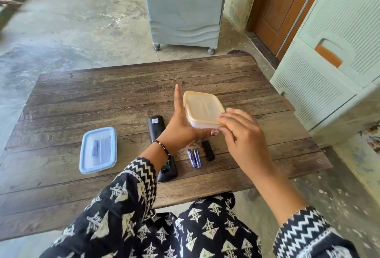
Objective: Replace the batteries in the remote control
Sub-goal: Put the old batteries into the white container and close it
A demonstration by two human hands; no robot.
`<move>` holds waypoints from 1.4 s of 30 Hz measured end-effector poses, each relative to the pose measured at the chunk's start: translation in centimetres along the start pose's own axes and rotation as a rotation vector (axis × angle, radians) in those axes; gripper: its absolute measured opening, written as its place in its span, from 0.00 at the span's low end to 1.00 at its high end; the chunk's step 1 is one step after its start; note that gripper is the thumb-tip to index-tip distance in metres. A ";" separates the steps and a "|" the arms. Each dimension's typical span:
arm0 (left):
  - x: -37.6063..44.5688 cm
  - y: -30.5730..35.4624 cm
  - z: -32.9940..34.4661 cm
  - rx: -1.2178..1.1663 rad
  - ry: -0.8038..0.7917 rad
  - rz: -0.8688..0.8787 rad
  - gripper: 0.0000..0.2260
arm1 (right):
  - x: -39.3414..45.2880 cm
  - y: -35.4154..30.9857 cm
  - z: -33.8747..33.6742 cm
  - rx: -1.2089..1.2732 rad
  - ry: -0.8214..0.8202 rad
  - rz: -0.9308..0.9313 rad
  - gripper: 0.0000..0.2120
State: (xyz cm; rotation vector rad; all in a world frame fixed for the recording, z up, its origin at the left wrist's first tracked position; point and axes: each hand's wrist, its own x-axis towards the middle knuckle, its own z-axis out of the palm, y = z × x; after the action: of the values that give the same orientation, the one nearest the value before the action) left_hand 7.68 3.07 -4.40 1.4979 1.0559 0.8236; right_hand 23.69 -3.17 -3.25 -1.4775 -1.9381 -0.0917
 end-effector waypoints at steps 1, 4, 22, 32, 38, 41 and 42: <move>-0.1 0.1 0.0 -0.010 0.002 0.016 0.60 | 0.1 -0.2 -0.1 0.007 -0.007 -0.008 0.12; -0.4 -0.2 -0.1 -0.030 -0.001 0.034 0.61 | 0.2 -0.5 -0.4 0.034 -0.019 -0.055 0.13; -1.1 -0.5 0.8 0.019 0.156 0.115 0.62 | 1.3 0.8 -2.3 0.095 -0.155 -0.064 0.14; -0.8 0.4 1.6 0.208 0.259 0.194 0.51 | 1.9 -3.1 -1.0 -0.026 -0.116 -0.087 0.14; -0.8 0.1 1.9 0.211 0.271 0.239 0.49 | 2.0 -3.6 -1.3 -0.044 -0.098 -0.061 0.10; -0.8 0.2 1.9 0.222 0.254 0.251 0.48 | 2.3 -3.4 -1.6 0.036 -0.087 -0.008 0.09; -0.7 0.3 1.9 0.220 0.246 0.255 0.48 | 2.5 -3.3 -1.6 0.066 -0.079 0.016 0.09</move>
State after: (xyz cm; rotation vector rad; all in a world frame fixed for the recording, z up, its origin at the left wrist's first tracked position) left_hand 9.21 1.66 -4.47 1.7751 1.1804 1.1226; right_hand 21.29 -3.03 0.48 -1.4728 -1.9725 0.0382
